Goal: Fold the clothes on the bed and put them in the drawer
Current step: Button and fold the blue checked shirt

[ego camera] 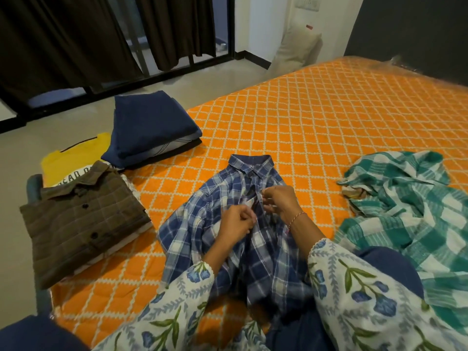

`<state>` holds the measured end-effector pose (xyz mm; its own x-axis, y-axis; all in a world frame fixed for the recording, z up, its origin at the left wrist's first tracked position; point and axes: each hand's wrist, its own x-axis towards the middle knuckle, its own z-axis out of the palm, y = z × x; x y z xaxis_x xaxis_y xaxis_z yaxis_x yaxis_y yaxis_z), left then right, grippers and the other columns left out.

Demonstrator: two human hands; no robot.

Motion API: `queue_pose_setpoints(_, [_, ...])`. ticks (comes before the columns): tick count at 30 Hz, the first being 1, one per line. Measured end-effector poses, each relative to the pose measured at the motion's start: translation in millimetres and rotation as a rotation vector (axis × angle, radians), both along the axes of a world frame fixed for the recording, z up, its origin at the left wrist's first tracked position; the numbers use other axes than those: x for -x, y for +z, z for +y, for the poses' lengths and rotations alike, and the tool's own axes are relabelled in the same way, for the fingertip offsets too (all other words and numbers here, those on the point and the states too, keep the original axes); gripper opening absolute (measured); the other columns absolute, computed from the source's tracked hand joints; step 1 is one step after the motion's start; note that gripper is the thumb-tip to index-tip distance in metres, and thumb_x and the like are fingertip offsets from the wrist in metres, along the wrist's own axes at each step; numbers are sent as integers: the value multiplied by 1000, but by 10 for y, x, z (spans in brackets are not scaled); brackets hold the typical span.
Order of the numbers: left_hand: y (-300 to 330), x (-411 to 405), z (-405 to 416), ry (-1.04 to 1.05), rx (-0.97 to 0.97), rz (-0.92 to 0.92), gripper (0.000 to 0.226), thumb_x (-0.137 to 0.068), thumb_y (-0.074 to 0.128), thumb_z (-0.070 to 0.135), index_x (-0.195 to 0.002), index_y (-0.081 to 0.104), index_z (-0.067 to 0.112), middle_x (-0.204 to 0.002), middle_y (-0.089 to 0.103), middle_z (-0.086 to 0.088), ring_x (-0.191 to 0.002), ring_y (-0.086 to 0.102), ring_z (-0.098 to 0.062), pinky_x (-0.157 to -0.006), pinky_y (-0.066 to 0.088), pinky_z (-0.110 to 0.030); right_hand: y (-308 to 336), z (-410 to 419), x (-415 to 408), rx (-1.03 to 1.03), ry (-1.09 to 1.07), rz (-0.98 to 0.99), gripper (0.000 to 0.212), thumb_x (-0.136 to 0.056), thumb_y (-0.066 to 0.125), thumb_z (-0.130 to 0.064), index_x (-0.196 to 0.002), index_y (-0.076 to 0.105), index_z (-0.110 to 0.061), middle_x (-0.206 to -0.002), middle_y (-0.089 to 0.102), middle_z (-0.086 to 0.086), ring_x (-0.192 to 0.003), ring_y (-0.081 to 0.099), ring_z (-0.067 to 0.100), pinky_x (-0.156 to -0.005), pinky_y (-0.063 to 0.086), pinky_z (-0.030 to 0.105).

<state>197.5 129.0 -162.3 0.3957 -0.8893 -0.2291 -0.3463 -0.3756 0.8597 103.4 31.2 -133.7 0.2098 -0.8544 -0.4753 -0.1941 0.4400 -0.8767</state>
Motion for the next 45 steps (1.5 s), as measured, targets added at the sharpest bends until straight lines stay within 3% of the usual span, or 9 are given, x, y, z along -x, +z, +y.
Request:
queue_pose_setpoints(4, [-206,51,62,-7,-83,-196,15,-86,59,-3,-90,67,8,-84,70,-9,-77,64,-20,-75,54,-33,-175,-45,68,88,45,132,26,-89,58,1,-64,60,-4,-68,61,13,-58,58,22,-49,49,26])
queue_pose_setpoints(11, [-311,122,-19,76,-116,-291,27,-89,59,5,-111,68,19,-98,72,-5,-81,68,-27,-71,58,-41,-248,423,496,291,318,366,36,-79,75,-37,-74,69,-1,-62,60,4,-58,55,15,-57,45,23])
queue_pose_setpoints(17, [-266,162,-93,-60,-220,-417,16,-86,54,5,-89,68,11,-93,69,-14,-91,63,-34,-72,51,-42,-361,615,397,537,538,641,20,-79,73,-23,-64,62,-15,-66,61,2,-63,56,15,-57,37,23])
queue_pose_setpoints(24, [-212,34,-16,91,-123,143,26,-90,57,6,-67,57,17,-75,58,2,-70,57,-11,-69,52,-30,-342,545,452,422,159,451,25,-87,60,-4,-63,58,-12,-59,55,2,-54,48,13,-52,36,21])
queue_pose_setpoints(28, [-48,11,63,166,-91,365,28,-95,45,7,-68,47,15,-71,48,1,-60,48,-9,-52,42,-19,-266,582,414,375,115,326,16,-88,56,-1,-77,66,-5,-65,58,3,-57,48,14,-51,37,17])
queue_pose_setpoints(32, [111,-97,140,201,-59,364,25,-97,43,10,-72,47,15,-66,39,3,-53,34,-8,-50,31,-20,-120,558,413,438,71,326,23,-90,54,-5,-67,58,-5,-62,54,3,-54,43,11,-57,34,23])
queue_pose_setpoints(34, [251,-152,168,172,-19,283,24,-96,46,9,-73,50,16,-65,42,2,-56,38,-11,-51,37,-26,-24,537,405,528,80,398,19,-89,58,-8,-71,62,-6,-67,58,5,-58,47,11,-60,35,22])
queue_pose_setpoints(38, [493,-184,187,232,92,186,23,-92,54,6,-71,57,11,-79,61,-11,-69,52,-25,-74,48,-45,142,524,298,579,135,415,11,-89,63,-10,-79,67,-7,-71,60,1,-67,55,16,-68,44,26])
queue_pose_setpoints(45, [624,-84,319,222,-6,828,17,-93,50,-3,-88,62,9,-84,61,-1,-77,57,-10,-64,49,-18,172,708,184,191,82,4,31,-94,54,-6,-65,50,-13,-58,48,2,-54,45,14,-49,40,23])
